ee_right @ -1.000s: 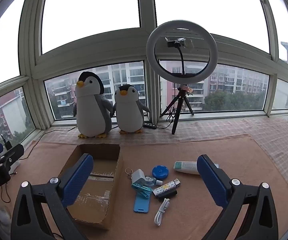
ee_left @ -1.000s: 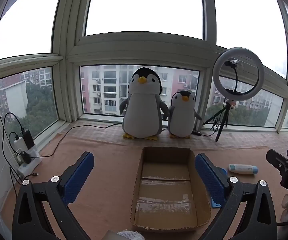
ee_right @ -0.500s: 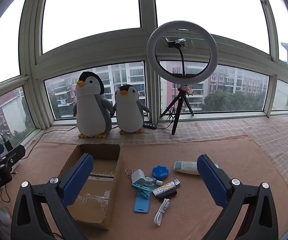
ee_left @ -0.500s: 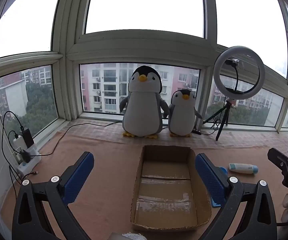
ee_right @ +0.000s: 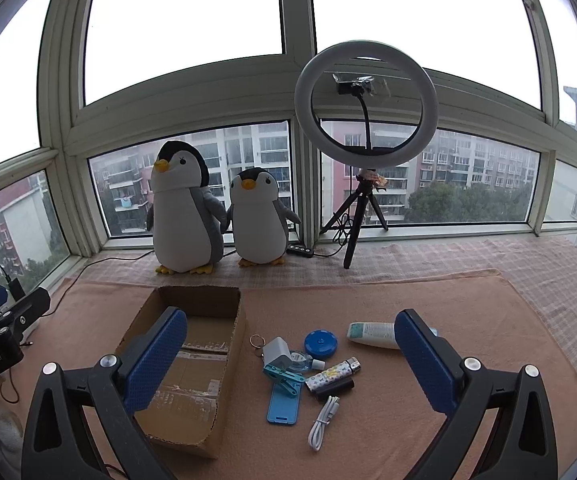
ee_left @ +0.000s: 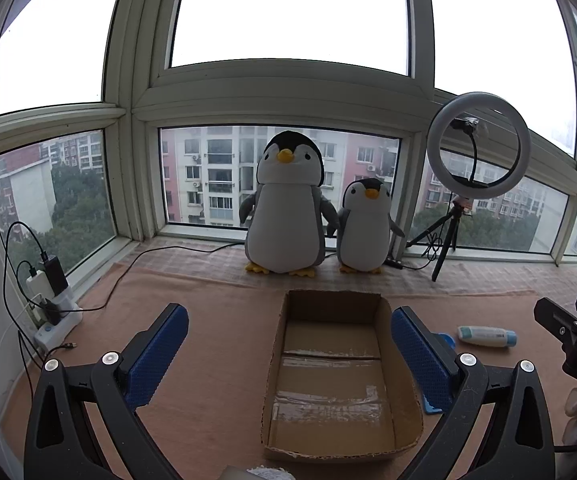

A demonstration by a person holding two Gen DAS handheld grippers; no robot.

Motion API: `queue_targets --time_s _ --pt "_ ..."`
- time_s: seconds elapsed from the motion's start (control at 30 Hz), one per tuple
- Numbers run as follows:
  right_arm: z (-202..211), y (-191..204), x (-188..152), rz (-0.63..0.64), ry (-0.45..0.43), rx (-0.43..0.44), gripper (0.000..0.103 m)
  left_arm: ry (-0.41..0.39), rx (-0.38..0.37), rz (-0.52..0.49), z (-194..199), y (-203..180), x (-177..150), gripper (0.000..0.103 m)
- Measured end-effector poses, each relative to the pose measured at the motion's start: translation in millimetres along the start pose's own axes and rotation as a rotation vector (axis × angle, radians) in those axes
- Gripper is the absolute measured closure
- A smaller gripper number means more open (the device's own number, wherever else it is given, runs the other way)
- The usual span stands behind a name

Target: Organize rigid objects

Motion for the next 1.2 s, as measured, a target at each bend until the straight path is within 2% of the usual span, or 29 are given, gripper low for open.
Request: queue_targets --time_s 1.2 --pt "-3.0 -1.3 -5.0 0.000 0.014 -0.001 0.000 0.009 -0.001 0.000 -3.3 1.5 0.0 0.000"
Point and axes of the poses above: each gripper's, at about its wrist camera, not at the fingertips, and z roughly against the way its jaws point, y to its left, x to its top, the point moved 10 cm from there along -z, roughly the way its jaws point, and after that the axes turned 3 degrees about -y, right-handed, at the moved point
